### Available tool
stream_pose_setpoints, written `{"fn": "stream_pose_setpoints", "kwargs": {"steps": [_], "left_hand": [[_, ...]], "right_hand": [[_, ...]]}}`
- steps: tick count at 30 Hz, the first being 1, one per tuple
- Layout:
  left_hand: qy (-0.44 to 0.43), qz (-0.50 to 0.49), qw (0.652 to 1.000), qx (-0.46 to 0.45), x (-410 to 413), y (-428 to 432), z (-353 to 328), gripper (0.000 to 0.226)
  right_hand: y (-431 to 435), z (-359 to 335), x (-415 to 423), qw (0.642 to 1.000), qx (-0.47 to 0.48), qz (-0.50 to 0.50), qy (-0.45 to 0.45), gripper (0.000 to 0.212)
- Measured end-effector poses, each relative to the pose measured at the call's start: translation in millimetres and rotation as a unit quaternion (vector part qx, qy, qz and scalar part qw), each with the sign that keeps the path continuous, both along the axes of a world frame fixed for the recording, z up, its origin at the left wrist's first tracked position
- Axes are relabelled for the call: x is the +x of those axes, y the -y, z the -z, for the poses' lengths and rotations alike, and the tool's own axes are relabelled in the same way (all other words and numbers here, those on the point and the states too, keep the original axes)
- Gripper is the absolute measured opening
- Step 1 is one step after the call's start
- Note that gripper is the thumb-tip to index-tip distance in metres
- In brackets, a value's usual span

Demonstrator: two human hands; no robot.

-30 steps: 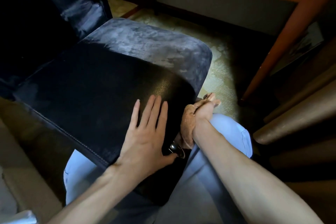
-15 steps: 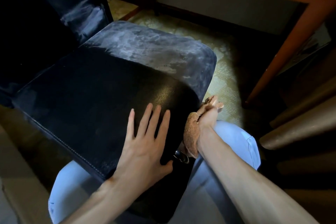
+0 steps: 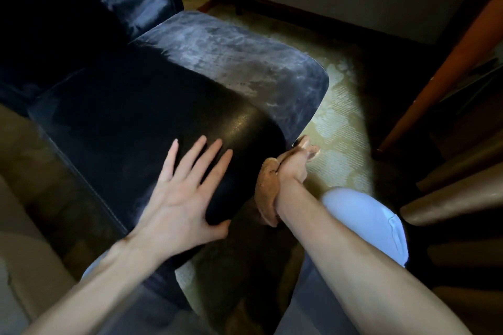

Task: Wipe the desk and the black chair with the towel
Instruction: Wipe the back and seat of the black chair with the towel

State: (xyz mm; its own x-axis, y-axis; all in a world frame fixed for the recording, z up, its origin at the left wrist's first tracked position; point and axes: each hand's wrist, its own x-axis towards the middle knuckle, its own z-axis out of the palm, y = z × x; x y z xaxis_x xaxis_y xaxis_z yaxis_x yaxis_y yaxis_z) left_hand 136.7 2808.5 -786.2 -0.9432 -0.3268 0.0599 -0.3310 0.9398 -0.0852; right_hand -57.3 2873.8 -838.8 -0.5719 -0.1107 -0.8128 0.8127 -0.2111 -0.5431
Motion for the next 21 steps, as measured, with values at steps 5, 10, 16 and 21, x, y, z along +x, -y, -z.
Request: {"fn": "stream_pose_setpoints", "kwargs": {"steps": [5, 10, 16, 21], "left_hand": [[-0.032, 0.042, 0.999, -0.007, 20.6, 45.9, 3.0, 0.112], [-0.04, 0.052, 0.997, -0.036, 58.1, 77.5, 1.6, 0.091], [-0.17, -0.064, 0.983, -0.025, 70.7, 80.3, 12.6, 0.056], [-0.325, -0.185, 0.927, 0.04, 26.2, 47.7, 25.9, 0.037]], "right_hand": [[15.0, -0.3, 13.6, 0.999, -0.052, -0.005, 0.005, 0.039], [13.1, 14.7, 5.2, 0.995, -0.063, -0.007, -0.075, 0.037], [1.9, 30.5, 3.0, 0.999, -0.016, 0.022, -0.044, 0.04], [-2.8, 34.2, 12.9, 0.999, -0.038, 0.017, -0.014, 0.027]]}}
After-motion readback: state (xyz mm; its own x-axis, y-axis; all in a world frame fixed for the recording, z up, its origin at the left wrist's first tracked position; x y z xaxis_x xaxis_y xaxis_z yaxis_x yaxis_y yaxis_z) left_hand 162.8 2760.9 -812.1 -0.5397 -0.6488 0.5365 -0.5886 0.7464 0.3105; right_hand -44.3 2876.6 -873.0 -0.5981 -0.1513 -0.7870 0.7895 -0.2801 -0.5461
